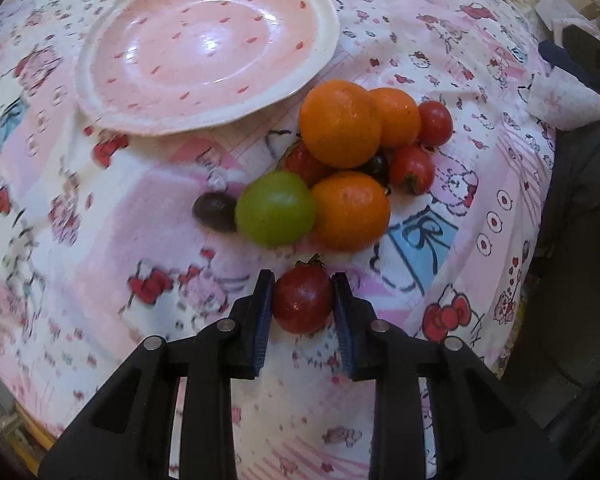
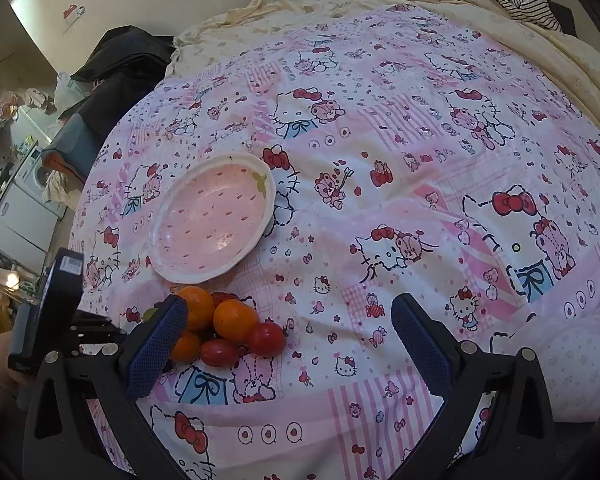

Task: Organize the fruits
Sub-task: 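Move the left gripper to the fruit pile and grasp a red cherry tomato, then lift the tomato with the left gripper while the right gripper grasps another red tomato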

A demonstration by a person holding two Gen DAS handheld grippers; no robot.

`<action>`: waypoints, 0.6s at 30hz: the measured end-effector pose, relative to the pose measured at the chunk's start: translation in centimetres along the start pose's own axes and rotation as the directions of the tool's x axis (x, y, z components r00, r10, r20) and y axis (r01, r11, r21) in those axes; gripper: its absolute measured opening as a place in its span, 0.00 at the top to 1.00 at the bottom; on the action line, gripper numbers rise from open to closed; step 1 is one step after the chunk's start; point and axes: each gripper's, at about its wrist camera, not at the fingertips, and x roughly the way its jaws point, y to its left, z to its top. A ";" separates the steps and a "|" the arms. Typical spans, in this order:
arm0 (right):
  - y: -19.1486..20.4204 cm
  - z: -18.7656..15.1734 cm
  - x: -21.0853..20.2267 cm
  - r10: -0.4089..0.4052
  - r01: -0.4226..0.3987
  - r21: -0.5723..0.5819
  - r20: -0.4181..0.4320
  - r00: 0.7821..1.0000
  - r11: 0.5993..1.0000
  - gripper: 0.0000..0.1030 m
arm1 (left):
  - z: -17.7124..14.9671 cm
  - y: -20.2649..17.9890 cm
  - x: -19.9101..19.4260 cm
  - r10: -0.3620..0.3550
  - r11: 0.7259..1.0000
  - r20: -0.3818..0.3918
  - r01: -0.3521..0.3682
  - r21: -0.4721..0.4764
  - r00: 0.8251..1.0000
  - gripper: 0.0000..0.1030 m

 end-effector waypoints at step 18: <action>0.0 -0.6 5.5 0.064 -0.079 -0.044 -0.281 0.957 0.996 0.34 | -7.0 1.1 -6.8 0.146 0.850 0.312 0.042 -0.525 0.939 0.76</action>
